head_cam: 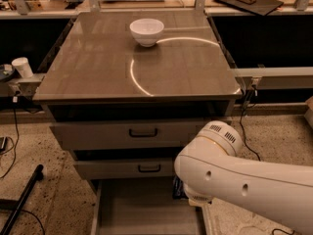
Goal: Place rxbar blueberry into bottom drawer
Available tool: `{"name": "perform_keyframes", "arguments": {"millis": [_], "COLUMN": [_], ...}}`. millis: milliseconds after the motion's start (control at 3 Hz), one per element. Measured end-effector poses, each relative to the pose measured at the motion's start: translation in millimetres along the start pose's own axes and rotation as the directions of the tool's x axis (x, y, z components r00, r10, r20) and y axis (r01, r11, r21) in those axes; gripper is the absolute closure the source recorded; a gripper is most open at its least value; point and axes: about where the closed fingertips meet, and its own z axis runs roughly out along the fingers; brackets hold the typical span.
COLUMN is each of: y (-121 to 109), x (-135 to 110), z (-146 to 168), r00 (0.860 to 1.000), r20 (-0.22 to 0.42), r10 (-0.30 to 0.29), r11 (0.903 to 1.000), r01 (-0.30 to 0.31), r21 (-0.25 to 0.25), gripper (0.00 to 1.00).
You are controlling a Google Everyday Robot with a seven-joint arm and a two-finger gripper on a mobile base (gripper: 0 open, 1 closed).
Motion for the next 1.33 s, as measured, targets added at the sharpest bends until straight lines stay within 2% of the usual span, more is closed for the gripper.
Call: {"name": "perform_keyframes", "arguments": {"millis": [1000, 1333], "y": [8, 13], "x": [-26, -39], "z": [27, 44], "r00": [0.999, 0.998], "r20": [0.032, 0.048], "r10": [-0.027, -0.034], "r11": [0.9976, 0.9936], "r01": [0.029, 0.039], "r21": [-0.063, -0.107], "gripper": [1.0, 1.0]}}
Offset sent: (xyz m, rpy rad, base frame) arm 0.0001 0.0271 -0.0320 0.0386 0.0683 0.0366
